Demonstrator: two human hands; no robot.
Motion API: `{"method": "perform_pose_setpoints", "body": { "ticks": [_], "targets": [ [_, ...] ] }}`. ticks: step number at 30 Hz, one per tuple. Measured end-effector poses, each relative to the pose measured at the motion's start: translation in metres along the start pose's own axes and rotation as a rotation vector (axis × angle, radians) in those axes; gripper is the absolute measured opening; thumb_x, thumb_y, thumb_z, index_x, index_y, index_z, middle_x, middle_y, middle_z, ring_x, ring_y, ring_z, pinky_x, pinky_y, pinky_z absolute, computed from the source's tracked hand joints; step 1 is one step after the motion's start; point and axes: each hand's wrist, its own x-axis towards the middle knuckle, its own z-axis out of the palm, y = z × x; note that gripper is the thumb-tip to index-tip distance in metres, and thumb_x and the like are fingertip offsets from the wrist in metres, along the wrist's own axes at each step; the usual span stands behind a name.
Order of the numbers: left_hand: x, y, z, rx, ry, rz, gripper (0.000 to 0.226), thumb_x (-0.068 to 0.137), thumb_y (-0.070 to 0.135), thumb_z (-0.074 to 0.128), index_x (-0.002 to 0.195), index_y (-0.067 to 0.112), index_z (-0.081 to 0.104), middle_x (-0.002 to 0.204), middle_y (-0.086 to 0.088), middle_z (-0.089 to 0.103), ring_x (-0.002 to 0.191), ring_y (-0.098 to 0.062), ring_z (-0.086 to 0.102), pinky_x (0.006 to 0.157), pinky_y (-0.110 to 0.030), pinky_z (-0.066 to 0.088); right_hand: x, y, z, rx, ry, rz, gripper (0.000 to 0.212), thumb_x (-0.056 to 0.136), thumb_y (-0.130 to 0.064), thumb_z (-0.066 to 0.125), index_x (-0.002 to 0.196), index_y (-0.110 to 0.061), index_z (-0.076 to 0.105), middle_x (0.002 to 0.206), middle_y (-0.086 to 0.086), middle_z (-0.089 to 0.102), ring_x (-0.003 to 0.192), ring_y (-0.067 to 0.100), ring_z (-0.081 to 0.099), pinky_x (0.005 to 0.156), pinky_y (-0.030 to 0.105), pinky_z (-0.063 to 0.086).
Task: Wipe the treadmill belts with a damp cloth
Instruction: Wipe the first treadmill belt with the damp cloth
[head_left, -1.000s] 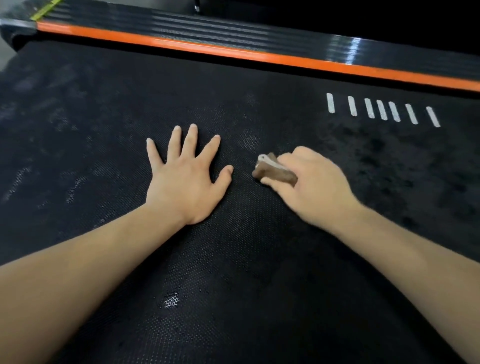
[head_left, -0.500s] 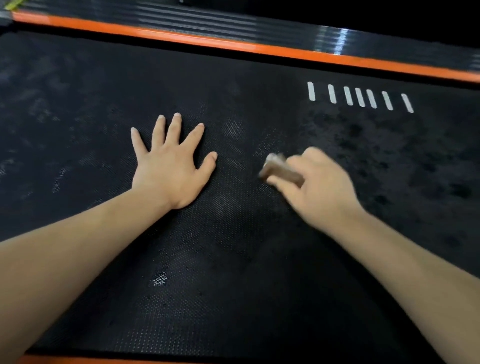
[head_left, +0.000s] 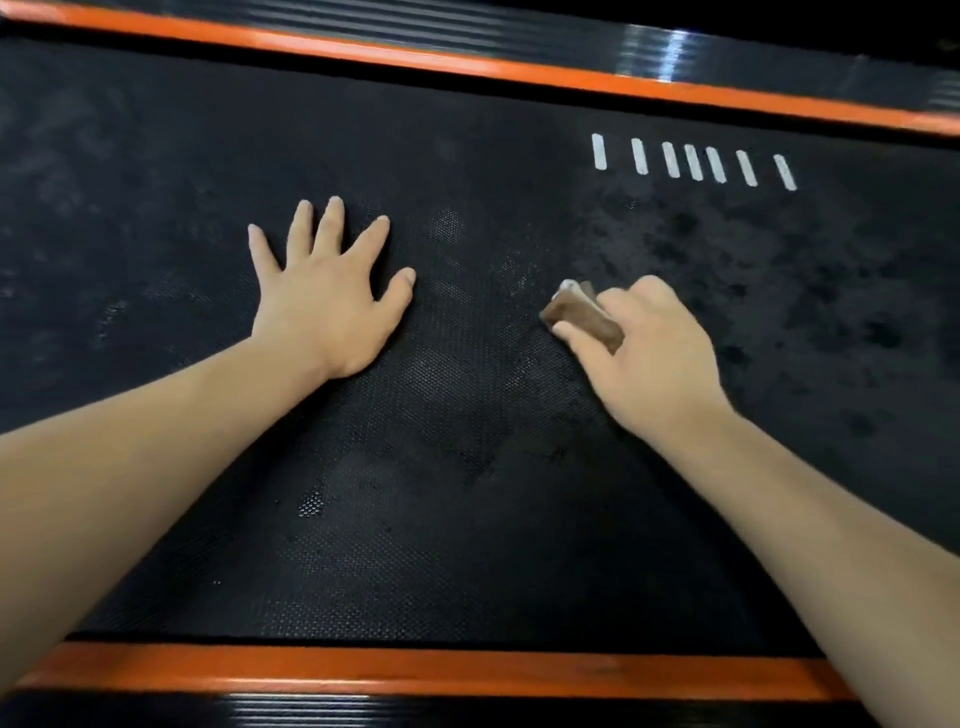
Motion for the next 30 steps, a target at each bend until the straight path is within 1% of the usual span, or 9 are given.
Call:
{"method": "perform_pose_setpoints", "body": {
  "ticks": [6,8,12,17,19,22,24,25,30],
  "targets": [
    [-0.001,0.003,-0.004,-0.007,-0.008,-0.014,0.072,0.099,0.07,0.022,0.161,0.034,0.027,0.172,-0.012,0.014,0.159,-0.035,0.002,0.122,-0.069,-0.002,-0.061,-0.029,-0.007,0.134,-0.15,-0.291,0.038,0.09,-0.054,0.06,0.074,-0.021,0.055,0.077,-0.007,0.041,0.064,0.016,0.045,0.06,0.03,0.036],
    [-0.001,0.007,-0.008,-0.038,-0.027,-0.044,0.068,0.102,0.065,0.029,0.16,0.03,0.03,0.171,-0.013,0.014,0.159,-0.035,0.002,0.122,-0.069,-0.003,-0.047,-0.015,-0.009,0.046,-0.105,-0.269,0.039,0.09,-0.056,0.06,0.073,-0.022,0.053,0.076,-0.006,0.042,0.066,0.019,0.048,0.061,0.031,0.038],
    [-0.002,0.032,-0.01,-0.141,0.002,-0.022,0.055,0.104,0.047,0.04,0.155,0.025,0.04,0.169,-0.013,0.022,0.158,-0.034,0.008,0.122,-0.069,0.0,-0.025,0.003,-0.012,-0.026,-0.023,-0.01,0.04,0.09,-0.057,0.058,0.072,-0.026,0.041,0.078,-0.004,0.041,0.068,0.021,0.049,0.061,0.03,0.028],
    [-0.006,0.066,0.003,-0.125,0.005,0.102,0.054,0.104,0.047,0.038,0.155,0.03,0.038,0.171,-0.009,0.018,0.159,-0.033,0.006,0.123,-0.067,-0.003,-0.069,-0.023,-0.015,0.185,-0.175,-0.286,0.036,0.088,-0.05,0.064,0.074,-0.032,0.037,0.075,-0.008,0.038,0.063,0.016,0.042,0.06,0.029,0.03],
    [-0.007,0.067,0.007,-0.102,0.005,0.09,0.056,0.105,0.05,0.033,0.157,0.031,0.034,0.172,-0.009,0.015,0.159,-0.034,0.003,0.123,-0.067,-0.004,-0.057,-0.013,-0.017,0.133,-0.181,-0.316,0.036,0.088,-0.053,0.062,0.072,-0.029,0.042,0.075,-0.006,0.041,0.064,0.018,0.045,0.061,0.03,0.033],
    [-0.01,0.067,0.009,-0.078,-0.016,0.102,0.061,0.105,0.056,0.028,0.161,0.032,0.026,0.173,-0.008,0.01,0.159,-0.032,-0.002,0.123,-0.065,-0.006,-0.008,0.024,-0.015,-0.069,-0.062,-0.121,0.04,0.09,-0.058,0.058,0.079,-0.02,0.057,0.082,0.002,0.049,0.076,0.03,0.057,0.065,0.036,0.044],
    [-0.009,0.067,0.008,-0.064,-0.026,0.105,0.063,0.105,0.058,0.025,0.163,0.034,0.021,0.174,-0.007,0.007,0.16,-0.031,-0.004,0.123,-0.065,-0.006,0.015,0.038,-0.016,-0.119,-0.019,0.054,0.041,0.091,-0.058,0.059,0.081,-0.019,0.054,0.086,0.004,0.049,0.081,0.031,0.057,0.067,0.036,0.041],
    [-0.009,0.067,0.008,-0.059,-0.029,0.106,0.063,0.104,0.058,0.024,0.163,0.035,0.02,0.174,-0.007,0.006,0.16,-0.031,-0.005,0.123,-0.065,-0.007,0.014,0.036,-0.013,-0.113,-0.012,0.046,0.04,0.092,-0.057,0.06,0.081,-0.019,0.053,0.086,0.003,0.048,0.08,0.03,0.056,0.066,0.034,0.038],
    [-0.009,0.068,0.008,-0.036,-0.047,0.107,0.063,0.104,0.057,0.02,0.163,0.034,0.016,0.174,-0.007,0.002,0.159,-0.032,-0.008,0.122,-0.066,-0.007,-0.026,0.002,-0.014,0.071,-0.187,-0.286,0.033,0.089,-0.052,0.063,0.076,-0.029,0.043,0.078,-0.006,0.041,0.066,0.014,0.041,0.061,0.028,0.025]
  ]
}}
